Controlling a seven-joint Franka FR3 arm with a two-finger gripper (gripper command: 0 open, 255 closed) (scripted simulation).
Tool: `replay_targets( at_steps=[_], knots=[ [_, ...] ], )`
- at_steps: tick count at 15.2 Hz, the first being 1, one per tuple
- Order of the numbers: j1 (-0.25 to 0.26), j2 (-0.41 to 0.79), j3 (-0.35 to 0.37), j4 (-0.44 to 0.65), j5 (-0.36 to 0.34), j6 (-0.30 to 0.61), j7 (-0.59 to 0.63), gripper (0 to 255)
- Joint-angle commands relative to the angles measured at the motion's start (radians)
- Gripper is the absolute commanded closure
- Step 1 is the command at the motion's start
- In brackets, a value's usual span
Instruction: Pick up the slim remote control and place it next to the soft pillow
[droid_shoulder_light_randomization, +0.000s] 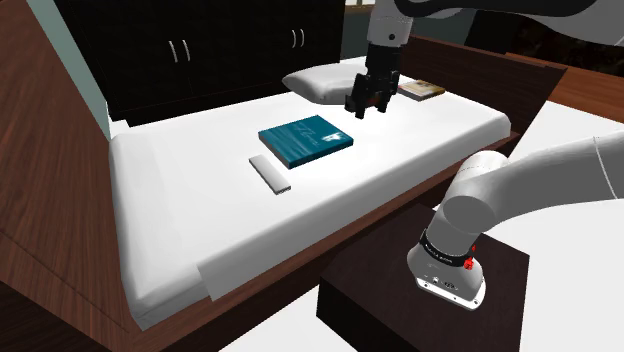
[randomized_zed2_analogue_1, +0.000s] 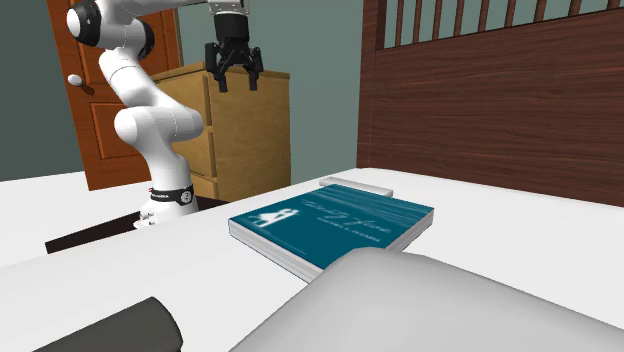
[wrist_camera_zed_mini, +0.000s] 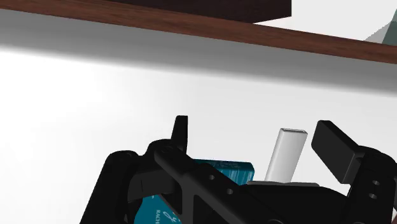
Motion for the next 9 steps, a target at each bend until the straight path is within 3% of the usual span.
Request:
replay_targets(
  at_steps=[1, 9],
  knots=[
    [0.0, 0.0, 0.0, 0.0, 0.0, 0.0, 0.0, 0],
    [0.019, 0.227, 0.104, -0.004, 0.034, 0.244, 0.105, 0]
  ],
)
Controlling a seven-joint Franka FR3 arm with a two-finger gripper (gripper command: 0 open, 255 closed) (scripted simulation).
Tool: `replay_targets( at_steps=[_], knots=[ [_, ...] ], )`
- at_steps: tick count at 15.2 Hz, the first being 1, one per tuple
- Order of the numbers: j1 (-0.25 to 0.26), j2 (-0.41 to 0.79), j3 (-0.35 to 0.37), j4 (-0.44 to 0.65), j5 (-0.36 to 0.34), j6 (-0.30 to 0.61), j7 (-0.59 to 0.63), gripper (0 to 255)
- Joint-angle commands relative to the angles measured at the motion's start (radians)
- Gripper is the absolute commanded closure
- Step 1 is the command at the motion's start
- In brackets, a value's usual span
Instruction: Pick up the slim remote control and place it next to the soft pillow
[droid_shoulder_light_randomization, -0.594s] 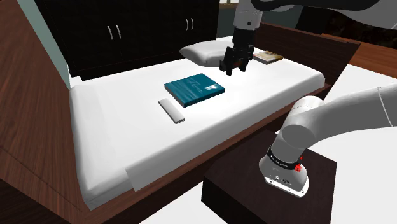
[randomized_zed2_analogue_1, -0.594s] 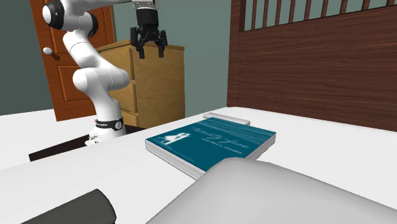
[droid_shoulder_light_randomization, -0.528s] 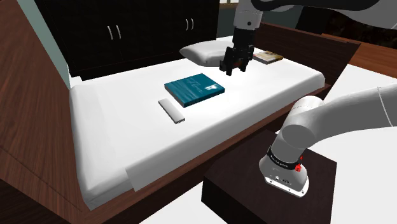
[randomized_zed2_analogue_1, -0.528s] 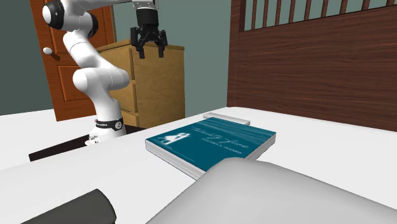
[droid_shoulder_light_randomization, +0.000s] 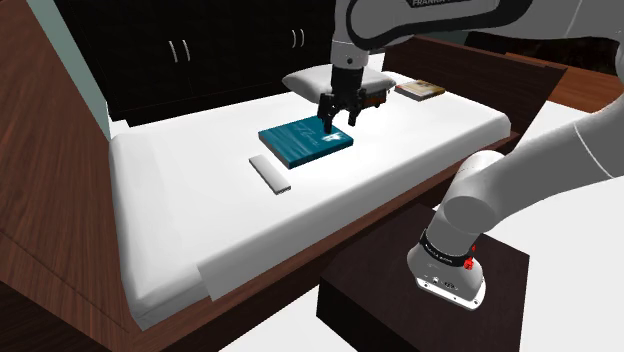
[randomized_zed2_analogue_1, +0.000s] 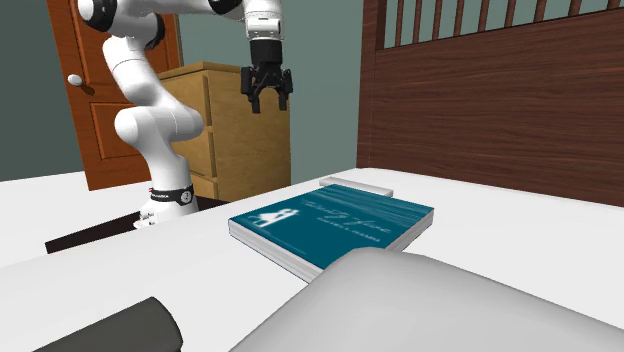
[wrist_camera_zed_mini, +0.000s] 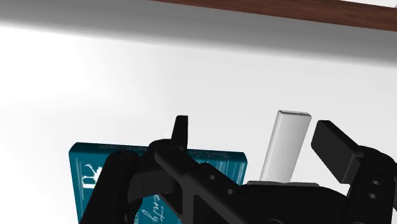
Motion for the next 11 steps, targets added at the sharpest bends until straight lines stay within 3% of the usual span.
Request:
replay_targets(
  at_steps=[1, 11],
  knots=[
    [0.005, 0.064, 0.027, 0.006, 0.006, 0.063, 0.03, 0],
    [0.01, 0.431, 0.13, 0.145, -0.04, 0.298, 0.183, 0]
  ],
)
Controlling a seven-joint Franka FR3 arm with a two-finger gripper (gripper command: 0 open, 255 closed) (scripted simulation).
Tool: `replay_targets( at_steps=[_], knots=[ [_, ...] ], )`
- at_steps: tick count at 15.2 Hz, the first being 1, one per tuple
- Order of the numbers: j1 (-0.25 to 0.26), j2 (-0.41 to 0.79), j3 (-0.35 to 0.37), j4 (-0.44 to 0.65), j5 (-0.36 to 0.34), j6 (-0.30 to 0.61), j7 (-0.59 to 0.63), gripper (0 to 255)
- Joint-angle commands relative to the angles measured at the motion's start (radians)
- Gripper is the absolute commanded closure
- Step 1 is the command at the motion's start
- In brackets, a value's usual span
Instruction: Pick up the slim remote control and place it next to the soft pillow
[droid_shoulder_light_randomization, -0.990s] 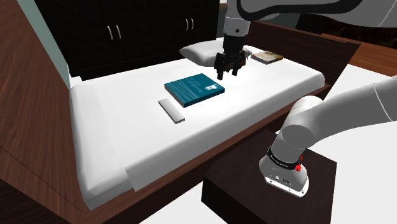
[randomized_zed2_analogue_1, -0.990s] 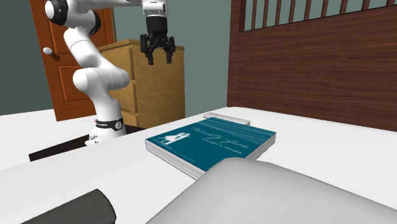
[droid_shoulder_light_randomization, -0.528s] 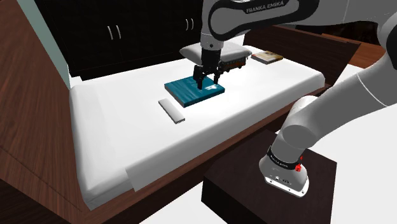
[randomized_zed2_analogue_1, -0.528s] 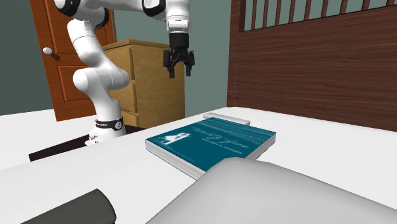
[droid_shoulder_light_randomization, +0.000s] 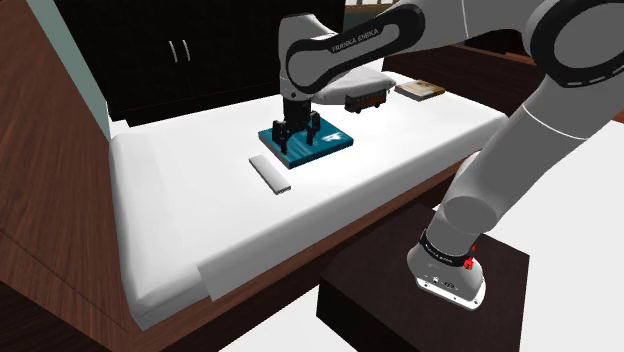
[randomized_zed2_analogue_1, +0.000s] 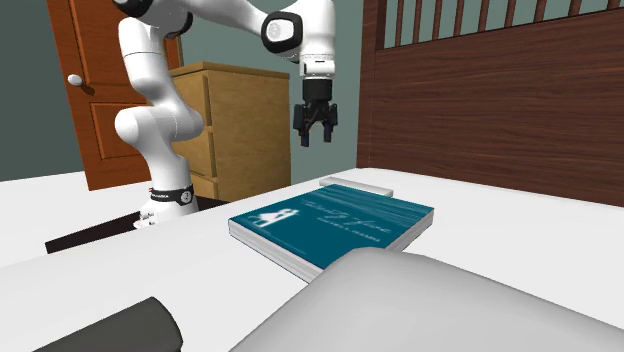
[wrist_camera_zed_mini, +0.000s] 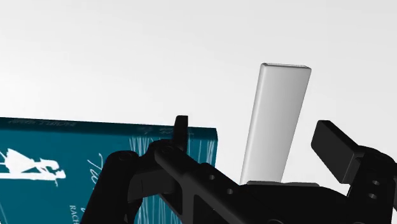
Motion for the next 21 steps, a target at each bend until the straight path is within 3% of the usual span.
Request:
replay_targets(
  at_steps=[1, 9, 16, 21],
  knots=[
    [0.001, 0.074, 0.015, 0.037, -0.02, 0.038, 0.033, 0],
    [0.028, 0.391, 0.042, 0.255, -0.134, 0.125, 0.177, 0],
    [0.031, 0.438, 0.037, 0.216, -0.148, 0.21, 0.187, 0],
    [0.032, 0.442, 0.037, 0.213, -0.15, 0.217, 0.188, 0]
  ],
)
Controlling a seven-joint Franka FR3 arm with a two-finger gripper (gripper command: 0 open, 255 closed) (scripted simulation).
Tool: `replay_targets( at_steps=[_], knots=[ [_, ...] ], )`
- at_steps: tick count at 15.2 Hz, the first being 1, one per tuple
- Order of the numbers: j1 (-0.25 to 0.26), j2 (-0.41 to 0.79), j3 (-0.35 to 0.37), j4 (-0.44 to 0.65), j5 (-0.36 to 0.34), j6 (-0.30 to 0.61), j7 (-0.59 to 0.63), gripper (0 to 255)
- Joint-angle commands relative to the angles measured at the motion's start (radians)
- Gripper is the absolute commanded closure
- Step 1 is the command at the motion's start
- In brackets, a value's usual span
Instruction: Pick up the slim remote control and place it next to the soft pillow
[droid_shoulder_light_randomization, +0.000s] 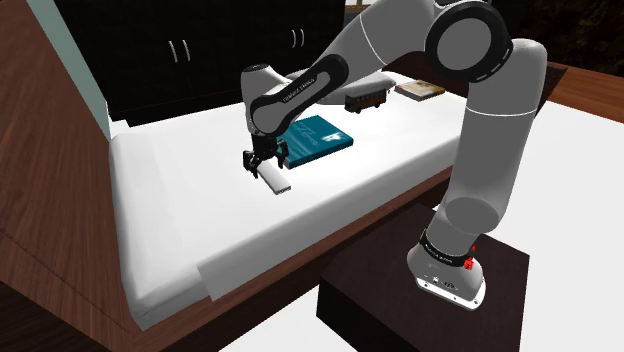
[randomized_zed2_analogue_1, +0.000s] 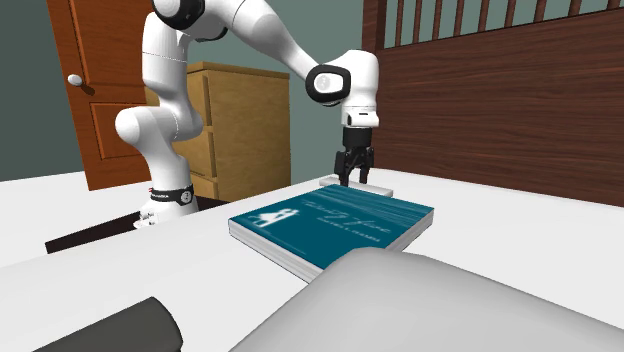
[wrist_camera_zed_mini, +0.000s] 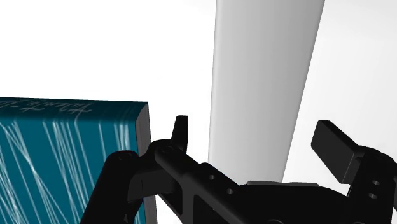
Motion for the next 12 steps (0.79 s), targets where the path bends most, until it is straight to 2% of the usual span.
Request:
replay_targets(
  at_steps=[1, 4, 5, 12],
  knots=[
    [0.0, 0.0, 0.0, 0.0, 0.0, 0.001, 0.0, 0],
    [0.0, 0.0, 0.0, 0.0, 0.0, 0.001, 0.0, 0],
    [0.0, 0.0, 0.0, 0.0, 0.0, 0.001, 0.0, 255],
    [0.0, 0.0, 0.0, 0.0, 0.0, 0.0, 0.0, 255]
  ],
)
